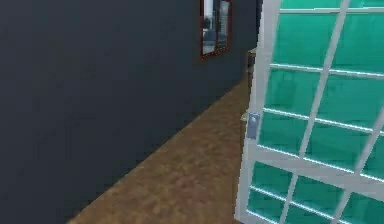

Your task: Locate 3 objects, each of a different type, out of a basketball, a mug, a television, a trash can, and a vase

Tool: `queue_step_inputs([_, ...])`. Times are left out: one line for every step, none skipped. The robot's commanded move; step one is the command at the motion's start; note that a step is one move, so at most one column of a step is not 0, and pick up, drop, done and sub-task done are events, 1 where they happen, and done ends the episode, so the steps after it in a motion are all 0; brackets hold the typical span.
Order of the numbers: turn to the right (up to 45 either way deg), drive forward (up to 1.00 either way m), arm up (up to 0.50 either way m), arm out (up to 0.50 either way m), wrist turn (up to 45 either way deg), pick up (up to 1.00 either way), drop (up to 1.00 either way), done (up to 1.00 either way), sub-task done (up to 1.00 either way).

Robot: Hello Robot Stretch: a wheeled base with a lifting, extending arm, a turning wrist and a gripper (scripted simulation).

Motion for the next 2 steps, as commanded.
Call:
queue_step_inputs([45.0, 0.00, 0.00, 0.00, 0.0, 0.00, 0.00, 0.00, 0.00])
queue_step_inputs([45.0, 0.00, 0.00, 0.00, 0.0, 0.00, 0.00, 0.00, 0.00])
